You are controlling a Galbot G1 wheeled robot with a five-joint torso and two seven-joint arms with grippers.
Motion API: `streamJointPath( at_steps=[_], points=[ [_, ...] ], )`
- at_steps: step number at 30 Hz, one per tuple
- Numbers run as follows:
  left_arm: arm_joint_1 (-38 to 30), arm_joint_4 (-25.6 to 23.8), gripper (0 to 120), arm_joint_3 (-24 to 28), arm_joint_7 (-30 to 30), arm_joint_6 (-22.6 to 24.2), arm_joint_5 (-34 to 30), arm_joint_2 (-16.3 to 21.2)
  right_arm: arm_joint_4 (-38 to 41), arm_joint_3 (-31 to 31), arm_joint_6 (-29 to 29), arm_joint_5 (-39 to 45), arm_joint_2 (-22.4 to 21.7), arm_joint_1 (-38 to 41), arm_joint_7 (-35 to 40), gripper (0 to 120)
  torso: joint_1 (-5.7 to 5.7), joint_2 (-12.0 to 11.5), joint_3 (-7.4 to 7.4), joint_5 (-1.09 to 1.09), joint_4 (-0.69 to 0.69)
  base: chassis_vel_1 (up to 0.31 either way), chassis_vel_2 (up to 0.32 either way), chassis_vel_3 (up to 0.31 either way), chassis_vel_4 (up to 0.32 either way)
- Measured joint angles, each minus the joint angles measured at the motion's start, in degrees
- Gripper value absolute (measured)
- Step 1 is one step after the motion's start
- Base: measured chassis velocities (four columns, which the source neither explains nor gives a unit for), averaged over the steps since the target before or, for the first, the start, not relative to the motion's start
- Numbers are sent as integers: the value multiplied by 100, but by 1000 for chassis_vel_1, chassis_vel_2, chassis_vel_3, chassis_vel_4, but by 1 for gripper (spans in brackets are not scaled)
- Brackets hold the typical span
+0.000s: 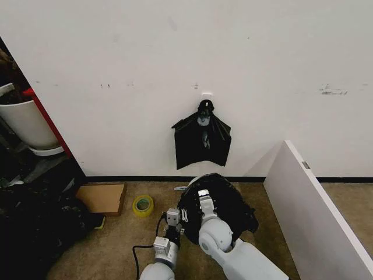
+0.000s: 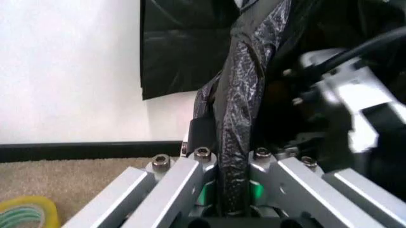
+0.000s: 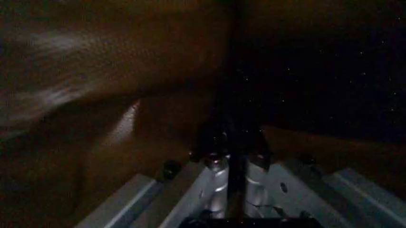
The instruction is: Place the garbage bag over the trash bin.
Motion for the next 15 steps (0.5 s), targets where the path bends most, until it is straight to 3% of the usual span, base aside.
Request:
streamJointPath(
  at_steps=[10,15],
  points=[
    [23,-113,0,67,44,-1,-30,206,-283,-36,-68,157,146,173,76,0,0,0,0,-8,1,0,0,0,0],
    [48,-207,0,-16,66,-10,-35,360,-565,-24,-69,177,406,350,77,0,0,0,0,1,1,0,0,0,0]
  ],
)
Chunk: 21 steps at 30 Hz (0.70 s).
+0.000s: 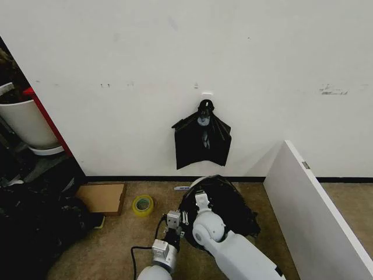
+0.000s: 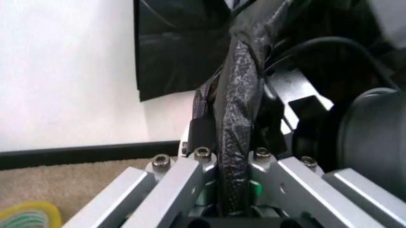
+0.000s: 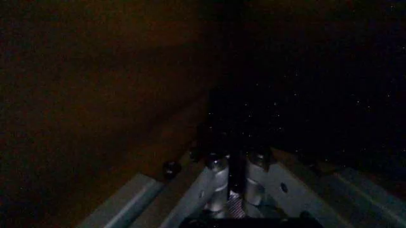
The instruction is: Place the garbage bag over the trash bin.
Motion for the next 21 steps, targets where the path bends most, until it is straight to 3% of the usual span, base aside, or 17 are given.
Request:
streamJointPath(
  at_steps=[9,21],
  points=[
    [53,-119,0,-128,23,3,-24,100,-212,-27,3,-59,169,153,-10,0,0,0,0,0,-1,0,0,0,0],
    [-50,-78,0,-205,-55,53,-312,-56,533,11,-96,-105,-302,-376,-48,0,0,0,-1,1,-3,0,0,0,0]
  ],
)
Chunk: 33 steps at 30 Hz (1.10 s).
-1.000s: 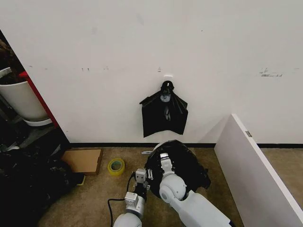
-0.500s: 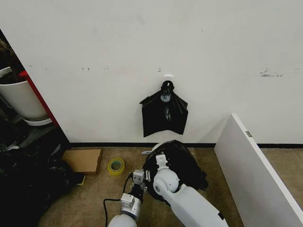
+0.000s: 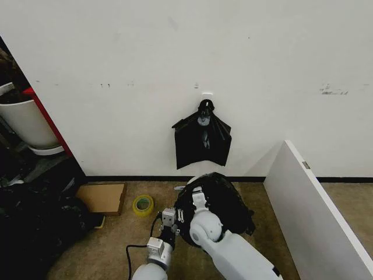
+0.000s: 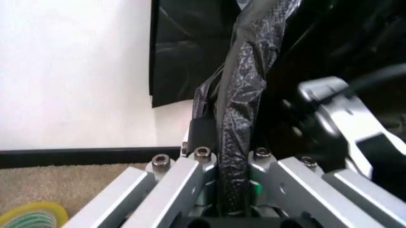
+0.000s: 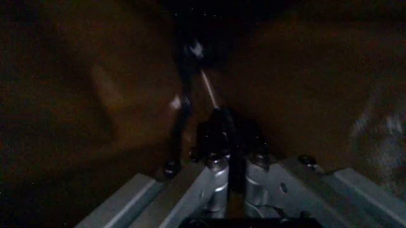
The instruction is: Place the garbage bag over the trash bin.
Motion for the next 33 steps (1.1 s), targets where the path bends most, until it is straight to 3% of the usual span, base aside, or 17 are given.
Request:
streamJointPath(
  at_steps=[21,33],
  points=[
    [293,-420,0,23,246,-60,-114,319,-461,99,133,18,53,164,-168,0,0,0,0,0,1,0,0,0,0],
    [96,-262,0,-140,104,-80,-193,245,639,-43,-127,154,-348,-307,-117,0,0,0,0,0,0,0,0,0,0]
  ],
)
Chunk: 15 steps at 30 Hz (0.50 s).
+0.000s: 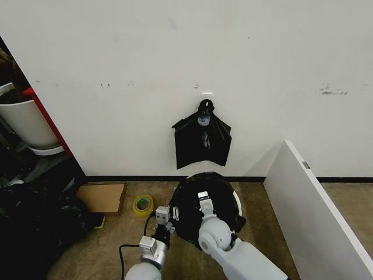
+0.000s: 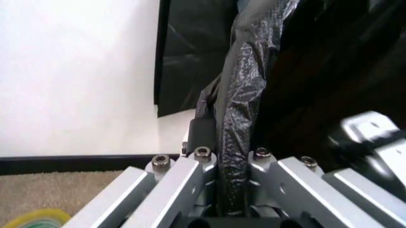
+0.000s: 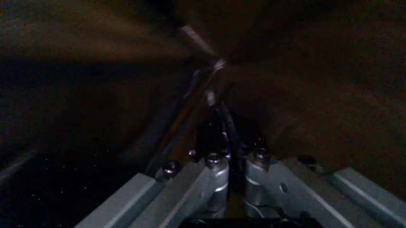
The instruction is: Place the garbage bag over the trash bin.
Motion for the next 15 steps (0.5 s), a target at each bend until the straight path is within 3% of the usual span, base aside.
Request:
streamJointPath(
  at_steps=[6,15],
  points=[
    [-124,122,0,-55,-116,35,-136,-55,473,153,17,34,-98,-131,-180,0,0,0,0,1,2,0,0,0,0],
    [-486,369,0,-362,-416,230,-896,-263,2075,362,21,-48,-678,-888,-804,0,0,0,0,0,-1,0,0,0,0]
  ],
)
